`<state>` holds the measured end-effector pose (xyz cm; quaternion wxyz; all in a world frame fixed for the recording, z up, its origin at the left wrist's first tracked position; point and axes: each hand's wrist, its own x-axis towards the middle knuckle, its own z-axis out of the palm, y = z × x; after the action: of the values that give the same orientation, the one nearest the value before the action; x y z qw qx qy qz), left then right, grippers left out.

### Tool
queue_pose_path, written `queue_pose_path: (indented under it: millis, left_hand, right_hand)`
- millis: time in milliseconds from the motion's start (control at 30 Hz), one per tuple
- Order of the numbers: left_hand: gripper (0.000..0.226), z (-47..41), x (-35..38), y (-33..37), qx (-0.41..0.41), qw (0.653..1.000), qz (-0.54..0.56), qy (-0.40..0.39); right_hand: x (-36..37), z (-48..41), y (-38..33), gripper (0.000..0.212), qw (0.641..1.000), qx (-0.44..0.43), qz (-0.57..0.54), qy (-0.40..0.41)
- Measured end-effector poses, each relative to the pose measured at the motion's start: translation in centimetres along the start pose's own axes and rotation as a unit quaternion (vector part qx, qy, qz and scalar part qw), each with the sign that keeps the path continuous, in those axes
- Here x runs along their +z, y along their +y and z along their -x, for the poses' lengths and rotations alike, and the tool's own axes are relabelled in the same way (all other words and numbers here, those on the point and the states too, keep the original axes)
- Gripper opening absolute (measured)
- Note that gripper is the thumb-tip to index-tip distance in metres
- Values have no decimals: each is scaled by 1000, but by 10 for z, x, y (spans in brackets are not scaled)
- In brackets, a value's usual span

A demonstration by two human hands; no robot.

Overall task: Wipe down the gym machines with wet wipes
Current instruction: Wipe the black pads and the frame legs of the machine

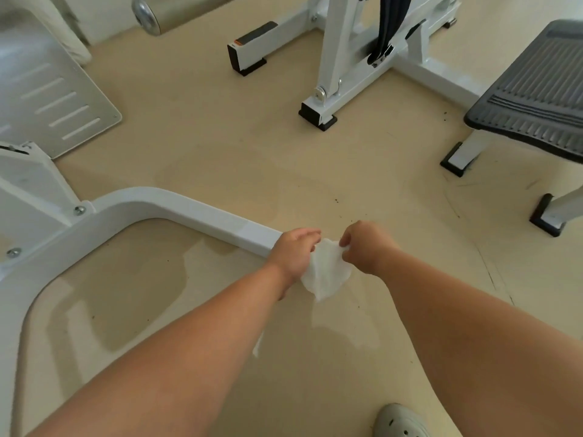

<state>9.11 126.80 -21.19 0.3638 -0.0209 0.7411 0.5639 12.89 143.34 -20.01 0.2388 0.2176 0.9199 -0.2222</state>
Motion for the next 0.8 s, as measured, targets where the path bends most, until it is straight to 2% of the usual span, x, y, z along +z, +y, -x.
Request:
queue_pose_path:
  millis: [100,200,333,467,567,800]
  left_hand:
    - [41,12,-10,29,-24,998,-11,50]
    - [56,31,-21,59,-66,997,-11,27]
    - [24,63,-40,95,-89,994,58,22]
    - [30,99,-54,131,-88,989,111,44]
    - [13,123,-59,152,-72,990,94,80]
    - [31,179,-43,198,-75,994,19,75]
  right_hand:
    - [-34,13,-13,26,997,-20,-75,12]
    - [-63,34,-38,18,981,-62,-184,8]
    - [-89,65,-78,6,943,-84,-322,-21]
    - [-117,91,-98,12,911,-58,-406,-43]
    - [-143,110,-108,9,894,-57,-442,-39]
    - [-177,167,-94,12,874,-24,-485,-29]
